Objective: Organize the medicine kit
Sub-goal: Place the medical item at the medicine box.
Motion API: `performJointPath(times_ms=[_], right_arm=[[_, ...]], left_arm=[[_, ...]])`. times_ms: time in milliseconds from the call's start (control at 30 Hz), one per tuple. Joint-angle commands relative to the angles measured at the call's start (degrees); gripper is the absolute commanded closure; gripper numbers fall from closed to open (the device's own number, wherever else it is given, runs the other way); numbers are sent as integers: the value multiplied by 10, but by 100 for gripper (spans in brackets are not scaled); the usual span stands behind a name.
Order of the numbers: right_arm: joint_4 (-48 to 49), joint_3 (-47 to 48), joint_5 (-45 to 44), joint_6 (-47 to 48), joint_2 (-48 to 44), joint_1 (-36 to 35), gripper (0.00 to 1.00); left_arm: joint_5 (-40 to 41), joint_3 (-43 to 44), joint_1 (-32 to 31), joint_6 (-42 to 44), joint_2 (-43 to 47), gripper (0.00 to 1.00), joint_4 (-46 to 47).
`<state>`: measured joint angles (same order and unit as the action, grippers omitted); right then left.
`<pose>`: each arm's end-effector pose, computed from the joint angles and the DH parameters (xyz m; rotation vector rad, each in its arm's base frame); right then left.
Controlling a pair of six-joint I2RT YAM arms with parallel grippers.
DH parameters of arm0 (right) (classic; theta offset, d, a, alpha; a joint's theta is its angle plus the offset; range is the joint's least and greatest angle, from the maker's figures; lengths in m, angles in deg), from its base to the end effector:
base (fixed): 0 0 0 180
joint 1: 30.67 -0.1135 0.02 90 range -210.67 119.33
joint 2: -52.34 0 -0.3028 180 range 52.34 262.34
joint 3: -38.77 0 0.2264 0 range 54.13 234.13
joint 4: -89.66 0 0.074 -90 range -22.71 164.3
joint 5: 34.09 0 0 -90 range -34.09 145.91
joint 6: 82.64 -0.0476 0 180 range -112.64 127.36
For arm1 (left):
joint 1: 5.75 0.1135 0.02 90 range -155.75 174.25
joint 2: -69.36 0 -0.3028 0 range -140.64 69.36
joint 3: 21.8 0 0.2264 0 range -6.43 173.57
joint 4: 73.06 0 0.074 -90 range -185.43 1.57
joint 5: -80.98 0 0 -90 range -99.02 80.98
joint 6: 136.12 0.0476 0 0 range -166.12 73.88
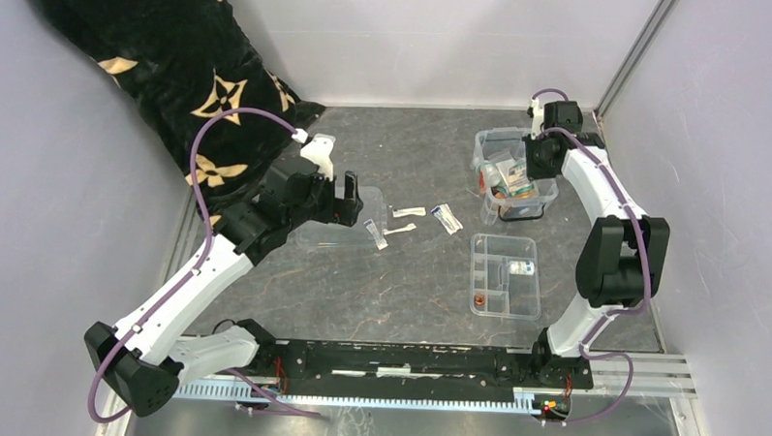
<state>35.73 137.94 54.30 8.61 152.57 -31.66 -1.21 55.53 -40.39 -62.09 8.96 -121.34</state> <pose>0.3699 0.0051 0.3077 -0.0382 2.5301 -0.0374 0.1604 -0.1030 0.3797 0.2654 2.1193 -0.3808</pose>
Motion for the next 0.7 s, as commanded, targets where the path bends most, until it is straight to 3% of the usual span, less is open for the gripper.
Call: performJointPath(times_ms=[0,67,200,333,567,667], right_arm=[[-12,0,-27,-7,-48,2,78],[-15,0,-40,-8,-56,2,66],[-17,9,-68,-9,-69,2,60],[-13,21,-76,-8,-89,2,59],[30,-11,-14,-24,-117,2,59],[30,-6,-26,-28,-94,2,64]], left_arm=[[-18,-3,-2,3,-8,0,12],[-24,-3,-2,3,-11,0,12],[-27,-2,-2,2,-14,0,13],[-26,-2,-2,-2,-18,0,14],[-27,0,-2,-15,-40,0,19],[-32,1,-2,-18,-48,0,19]])
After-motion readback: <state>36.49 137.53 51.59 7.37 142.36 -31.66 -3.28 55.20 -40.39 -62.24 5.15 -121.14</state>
